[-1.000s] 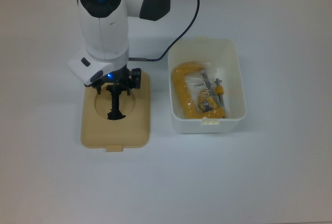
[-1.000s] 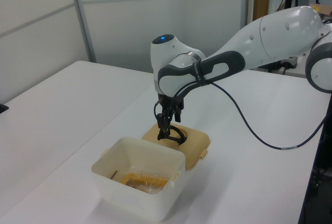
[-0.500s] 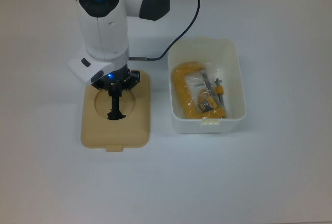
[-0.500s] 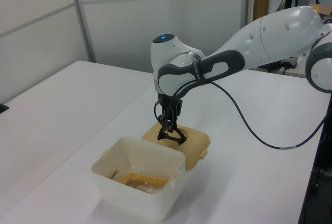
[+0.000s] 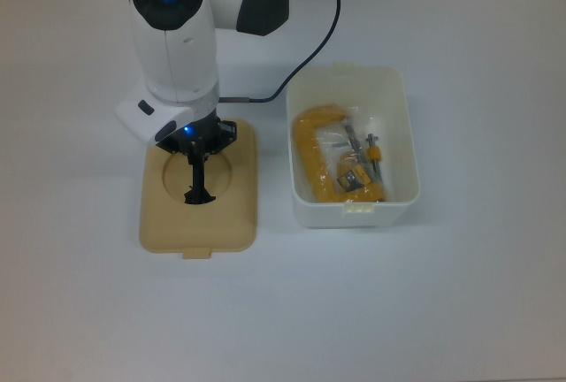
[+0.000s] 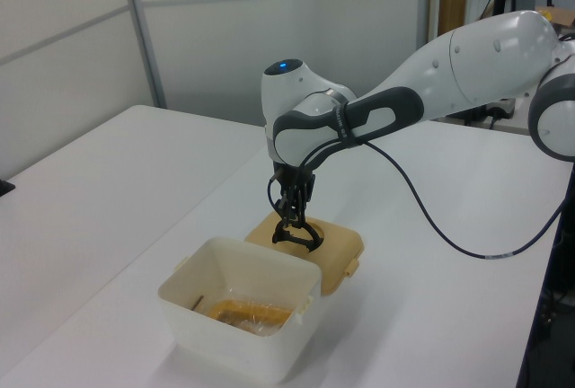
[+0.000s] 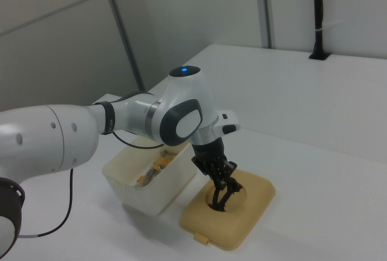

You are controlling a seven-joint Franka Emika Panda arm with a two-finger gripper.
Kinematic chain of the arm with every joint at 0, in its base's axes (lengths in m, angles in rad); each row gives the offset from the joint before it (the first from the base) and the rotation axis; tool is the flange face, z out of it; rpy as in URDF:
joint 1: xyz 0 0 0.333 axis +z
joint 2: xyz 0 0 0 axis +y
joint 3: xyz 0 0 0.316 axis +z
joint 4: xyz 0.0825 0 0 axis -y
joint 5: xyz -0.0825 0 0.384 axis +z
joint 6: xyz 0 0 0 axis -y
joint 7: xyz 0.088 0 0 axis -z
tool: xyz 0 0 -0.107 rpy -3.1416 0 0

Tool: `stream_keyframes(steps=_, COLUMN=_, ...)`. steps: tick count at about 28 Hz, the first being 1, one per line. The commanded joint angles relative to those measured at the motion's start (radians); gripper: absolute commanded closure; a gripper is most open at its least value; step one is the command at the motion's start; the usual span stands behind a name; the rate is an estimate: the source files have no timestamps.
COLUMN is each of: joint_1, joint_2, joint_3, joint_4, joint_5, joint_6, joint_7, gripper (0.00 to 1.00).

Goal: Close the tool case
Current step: 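Lift the beige lid by its handle off the table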

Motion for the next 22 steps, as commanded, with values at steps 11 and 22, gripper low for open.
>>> stream_keyframes(steps=11, joint_1=-0.068, joint_2=-0.114, joint_3=-0.007, joint_4=0.018, joint_5=0.074, joint_6=-0.089, joint_7=-0.114, gripper=1.00)
stream_keyframes(steps=22, joint_1=-0.100, joint_2=-0.227, joint_3=-0.018, joint_4=0.066, joint_5=0.084, joint_6=-0.250, joint_7=-0.105, gripper=1.00)
